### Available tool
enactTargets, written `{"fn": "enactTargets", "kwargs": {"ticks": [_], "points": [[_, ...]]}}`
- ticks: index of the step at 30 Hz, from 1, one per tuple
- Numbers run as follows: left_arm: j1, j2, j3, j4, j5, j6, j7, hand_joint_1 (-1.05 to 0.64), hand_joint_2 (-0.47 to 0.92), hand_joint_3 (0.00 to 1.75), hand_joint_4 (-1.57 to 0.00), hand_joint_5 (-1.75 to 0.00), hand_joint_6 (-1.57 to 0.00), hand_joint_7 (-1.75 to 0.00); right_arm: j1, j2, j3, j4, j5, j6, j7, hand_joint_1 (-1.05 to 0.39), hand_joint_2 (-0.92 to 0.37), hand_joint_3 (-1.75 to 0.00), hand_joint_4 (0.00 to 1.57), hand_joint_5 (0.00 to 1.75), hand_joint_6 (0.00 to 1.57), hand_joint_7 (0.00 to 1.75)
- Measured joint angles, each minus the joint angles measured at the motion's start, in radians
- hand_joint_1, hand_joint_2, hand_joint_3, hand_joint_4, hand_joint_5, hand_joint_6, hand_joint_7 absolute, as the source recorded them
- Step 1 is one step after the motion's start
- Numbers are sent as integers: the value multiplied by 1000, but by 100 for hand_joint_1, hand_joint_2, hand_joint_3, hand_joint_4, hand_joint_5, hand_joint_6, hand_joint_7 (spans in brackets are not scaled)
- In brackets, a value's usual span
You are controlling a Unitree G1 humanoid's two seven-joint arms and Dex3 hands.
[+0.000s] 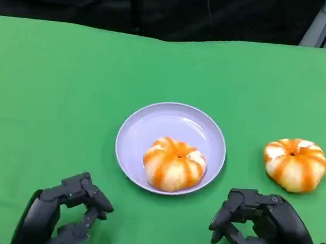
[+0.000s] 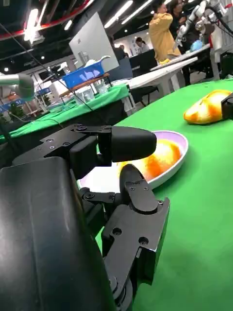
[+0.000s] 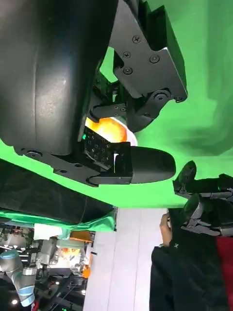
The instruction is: Grasp the bread from the table and place it into the plate.
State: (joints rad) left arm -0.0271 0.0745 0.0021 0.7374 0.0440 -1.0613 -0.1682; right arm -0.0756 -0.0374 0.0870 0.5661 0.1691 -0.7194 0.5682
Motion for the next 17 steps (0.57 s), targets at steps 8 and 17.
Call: {"fn": "enactTargets", "kwargs": {"ticks": [8, 17], "points": [[-2, 0, 0, 7, 1, -7, 3, -9, 70, 87, -66, -154, -70, -139, 0, 0, 0, 0, 0, 0, 0, 9, -69, -91, 87, 128, 93, 90], [-4, 3, 0, 8, 14, -7, 13, -11, 71, 85, -68, -155, -72, -135, -3, 0, -1, 18, 0, -16, 8, 7, -70, -88, 88, 125, 94, 87]]}}
